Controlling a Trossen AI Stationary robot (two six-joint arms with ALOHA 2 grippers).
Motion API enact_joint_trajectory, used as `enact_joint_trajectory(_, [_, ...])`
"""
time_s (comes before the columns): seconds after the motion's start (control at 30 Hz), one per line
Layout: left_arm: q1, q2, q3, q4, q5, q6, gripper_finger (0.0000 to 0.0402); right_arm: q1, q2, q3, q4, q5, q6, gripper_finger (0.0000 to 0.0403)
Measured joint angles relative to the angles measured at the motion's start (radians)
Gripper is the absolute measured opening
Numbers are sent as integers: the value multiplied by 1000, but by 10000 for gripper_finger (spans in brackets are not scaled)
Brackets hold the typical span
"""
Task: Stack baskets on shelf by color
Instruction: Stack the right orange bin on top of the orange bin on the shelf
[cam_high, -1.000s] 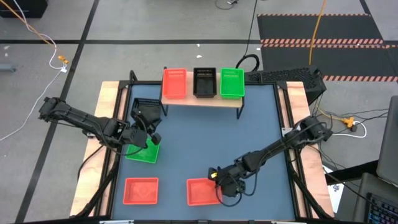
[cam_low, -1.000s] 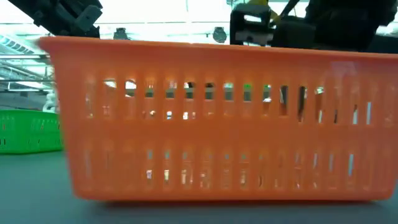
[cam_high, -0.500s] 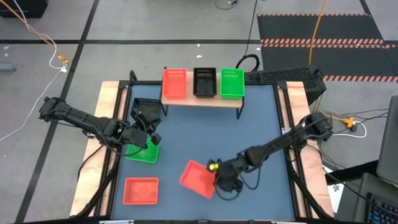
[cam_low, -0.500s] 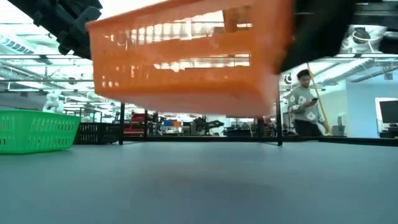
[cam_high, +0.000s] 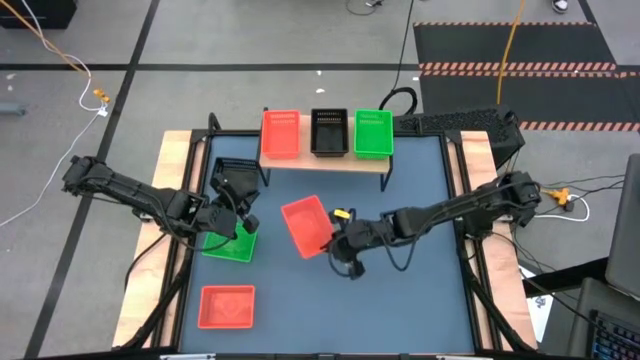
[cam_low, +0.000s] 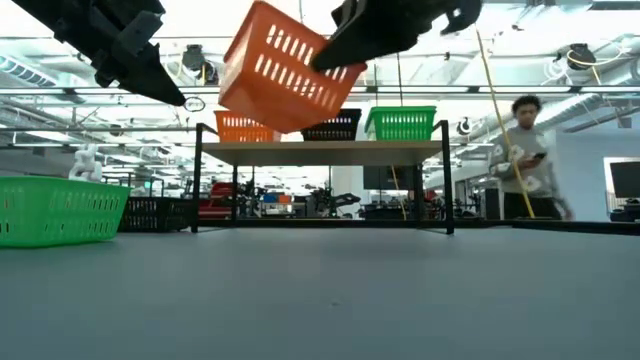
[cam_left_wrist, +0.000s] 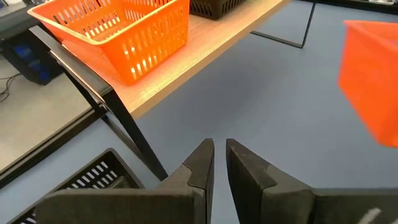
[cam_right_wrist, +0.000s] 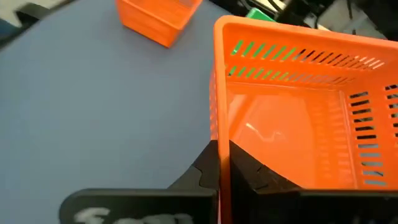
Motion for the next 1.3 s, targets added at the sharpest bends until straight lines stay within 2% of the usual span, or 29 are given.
enact_joint_trajectory(0.27, [1, 0, 0, 0, 0, -2, 47, -18, 1, 0, 65, -7, 26, 1])
enact_joint_trajectory(0.67, [1, 0, 0, 1, 0, -2, 47, 3, 1, 30, 200, -110, 49, 1])
enact_joint_trajectory(0.77, [1, 0, 0, 1, 0, 4, 47, 6, 0, 103, 149, -43, 46, 0])
enact_joint_trajectory(0.93, [1, -2, 0, 1, 0, 5, 47, -52, 2, 217, 96, 212, -24, 0])
enact_joint_trajectory(1.0, [1, -2, 0, 1, 0, 9, 47, -99, 15, 286, 86, 271, -49, 0])
enact_joint_trajectory(1.13, [1, -2, 0, 6, -2, 23, 47, -206, 118, 558, -123, 205, 53, 0])
enact_joint_trajectory(1.3, [19, -17, 0, 5, -2, 26, 47, -317, 286, 855, -334, 205, 123, 0])
